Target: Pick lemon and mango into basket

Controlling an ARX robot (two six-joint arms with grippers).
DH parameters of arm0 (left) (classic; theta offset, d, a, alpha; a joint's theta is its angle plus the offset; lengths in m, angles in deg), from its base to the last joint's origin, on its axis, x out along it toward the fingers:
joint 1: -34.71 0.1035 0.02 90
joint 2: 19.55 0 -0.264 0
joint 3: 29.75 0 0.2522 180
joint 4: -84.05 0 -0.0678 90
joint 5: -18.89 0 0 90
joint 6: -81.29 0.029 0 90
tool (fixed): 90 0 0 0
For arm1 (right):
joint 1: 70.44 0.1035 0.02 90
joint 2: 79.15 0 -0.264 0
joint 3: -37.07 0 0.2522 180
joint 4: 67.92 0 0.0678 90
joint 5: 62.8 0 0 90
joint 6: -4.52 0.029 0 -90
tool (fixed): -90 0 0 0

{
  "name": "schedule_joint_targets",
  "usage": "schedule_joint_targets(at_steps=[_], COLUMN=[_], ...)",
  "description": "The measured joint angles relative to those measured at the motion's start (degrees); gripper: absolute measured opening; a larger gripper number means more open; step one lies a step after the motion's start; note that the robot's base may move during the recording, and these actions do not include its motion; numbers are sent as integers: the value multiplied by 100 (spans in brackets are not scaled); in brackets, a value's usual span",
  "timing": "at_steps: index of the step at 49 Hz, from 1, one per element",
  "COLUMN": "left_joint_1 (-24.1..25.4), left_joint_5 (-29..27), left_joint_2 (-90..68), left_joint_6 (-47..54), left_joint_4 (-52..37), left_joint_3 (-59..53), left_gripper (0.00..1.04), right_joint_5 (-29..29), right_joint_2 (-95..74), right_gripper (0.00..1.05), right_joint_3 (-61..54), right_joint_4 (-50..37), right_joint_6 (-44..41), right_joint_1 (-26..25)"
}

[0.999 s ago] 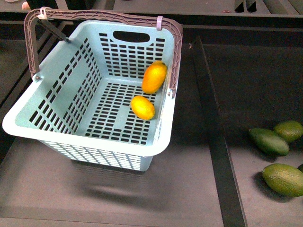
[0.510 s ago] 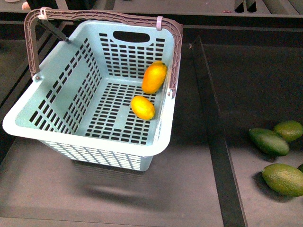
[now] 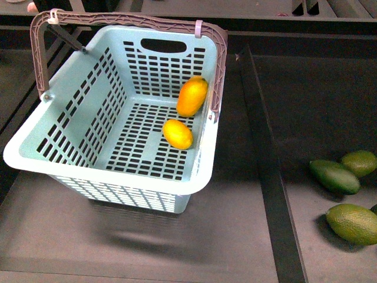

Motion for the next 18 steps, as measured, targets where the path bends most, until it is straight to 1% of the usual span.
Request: schedule_joint_targets(at_steps=[4,15,16,18], left_joint_1=[0,0,0,0], left_joint_5=[0,2,0,0], left_joint_2=[0,0,0,0], left_joint_6=[0,0,4,11], left_joint_4=[0,0,0,0], left_joint_3=[0,0,0,0], left_gripper=[39,97,99,98], right_joint_5=[0,0,0,0], right_joint_2=[0,0,0,0], right_gripper=[96,96,96,96], right_joint_3=[0,0,0,0], right_joint_4=[0,0,0,0], right_joint_6=[2,2,2,0], right_joint_1=[0,0,0,0])
